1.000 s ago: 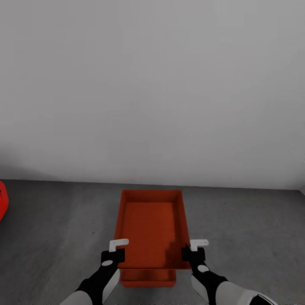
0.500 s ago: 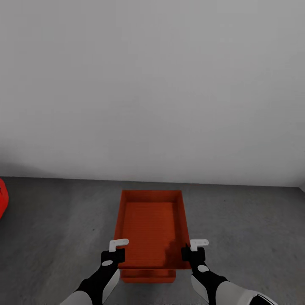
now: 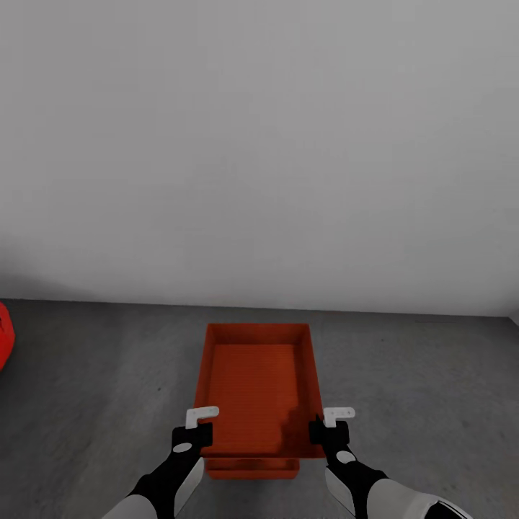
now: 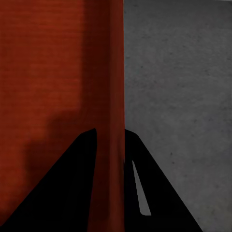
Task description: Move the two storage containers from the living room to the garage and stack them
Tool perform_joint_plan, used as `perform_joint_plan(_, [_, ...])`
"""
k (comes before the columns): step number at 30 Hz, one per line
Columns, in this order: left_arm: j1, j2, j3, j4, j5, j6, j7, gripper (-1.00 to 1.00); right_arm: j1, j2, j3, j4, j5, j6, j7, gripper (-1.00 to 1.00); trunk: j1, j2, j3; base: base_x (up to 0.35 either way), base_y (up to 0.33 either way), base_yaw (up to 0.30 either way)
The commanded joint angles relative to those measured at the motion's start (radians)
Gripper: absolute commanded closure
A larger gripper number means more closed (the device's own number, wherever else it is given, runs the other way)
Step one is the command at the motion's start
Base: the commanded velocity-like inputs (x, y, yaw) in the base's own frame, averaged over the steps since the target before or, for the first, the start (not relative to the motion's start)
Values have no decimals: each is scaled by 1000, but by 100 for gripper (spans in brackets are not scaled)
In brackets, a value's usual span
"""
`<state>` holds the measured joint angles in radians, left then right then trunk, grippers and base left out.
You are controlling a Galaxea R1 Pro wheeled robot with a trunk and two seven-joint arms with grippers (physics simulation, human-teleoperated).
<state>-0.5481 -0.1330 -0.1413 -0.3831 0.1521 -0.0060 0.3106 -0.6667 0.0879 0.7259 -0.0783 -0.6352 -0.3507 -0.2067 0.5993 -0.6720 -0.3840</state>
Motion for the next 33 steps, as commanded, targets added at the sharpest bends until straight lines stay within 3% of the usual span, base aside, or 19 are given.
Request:
perform_joint_plan(1, [-1, 45, 35, -1, 3, 0, 10, 100, -1, -5, -42, 0, -10, -6, 1, 100, 0, -1, -1, 0, 0, 0])
perform_joint_plan(9, [-1, 45, 35, 1, 3, 0, 11, 100, -1, -5, -42, 0, -9, -7, 1, 100, 0, -1, -1, 0, 44, 0])
perform_joint_plan(18, [-1, 44, 35, 0, 3, 0, 10, 100, -1, -5, -42, 0, -10, -7, 1, 100, 0, -1, -1, 0, 212, 0])
perform_joint_plan(33, [-1, 44, 35, 0, 3, -1, 10, 100, -1, -5, -42, 0, -10, -7, 1, 100, 0, -1, -1, 0, 12, 0])
